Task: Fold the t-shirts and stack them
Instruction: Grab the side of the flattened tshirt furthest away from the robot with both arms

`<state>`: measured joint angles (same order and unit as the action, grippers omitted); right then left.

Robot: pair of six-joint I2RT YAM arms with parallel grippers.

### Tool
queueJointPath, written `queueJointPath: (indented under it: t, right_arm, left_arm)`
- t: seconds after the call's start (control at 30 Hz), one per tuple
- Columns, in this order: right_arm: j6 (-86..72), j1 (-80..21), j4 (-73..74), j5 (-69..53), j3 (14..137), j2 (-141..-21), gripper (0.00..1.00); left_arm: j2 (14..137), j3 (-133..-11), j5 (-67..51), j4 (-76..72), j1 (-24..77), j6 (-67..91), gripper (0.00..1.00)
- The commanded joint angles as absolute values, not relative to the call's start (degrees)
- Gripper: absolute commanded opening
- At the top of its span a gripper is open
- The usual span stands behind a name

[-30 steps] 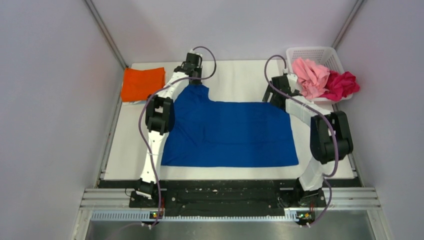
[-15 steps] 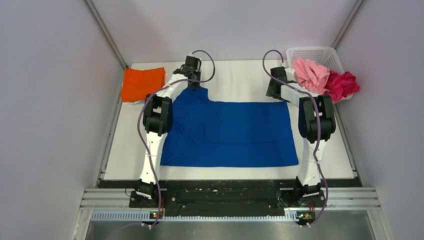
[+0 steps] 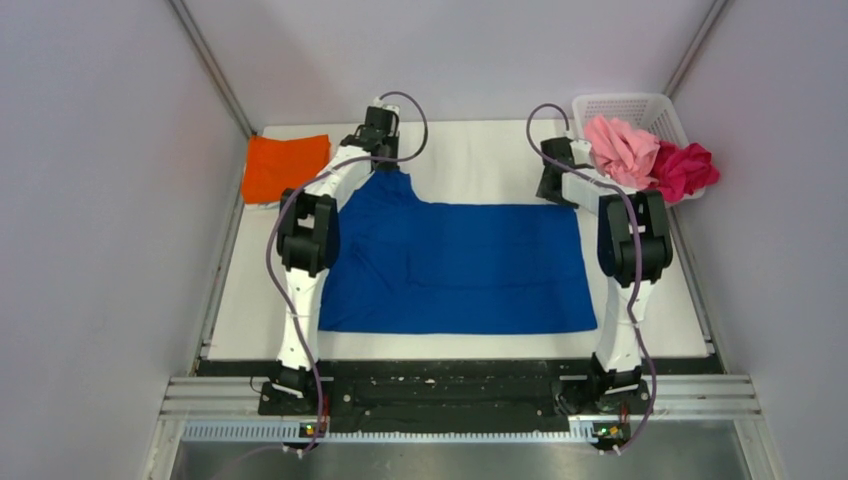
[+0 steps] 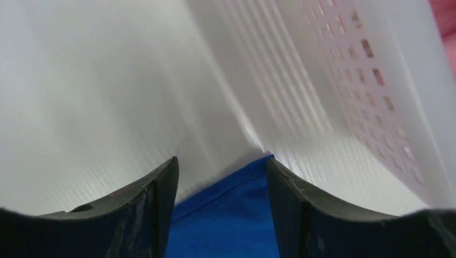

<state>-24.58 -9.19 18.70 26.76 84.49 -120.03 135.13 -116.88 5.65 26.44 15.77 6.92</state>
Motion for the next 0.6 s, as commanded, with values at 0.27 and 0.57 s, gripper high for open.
queueJointPath:
  t: [0.27,0.57]
  right_arm:
    - [-27.4,-8.9,22.2,29.4,80.5,-114.9,0.47]
    - [-28.2,-8.9,21.3,29.8,80.6,-113.9,0.00]
  left_arm:
    - [125.1,-108.4,4.4,19.6,15.5,8.0,0.00]
    - [122.5,-105.3,5.7,18.6,15.5,9.2,0.00]
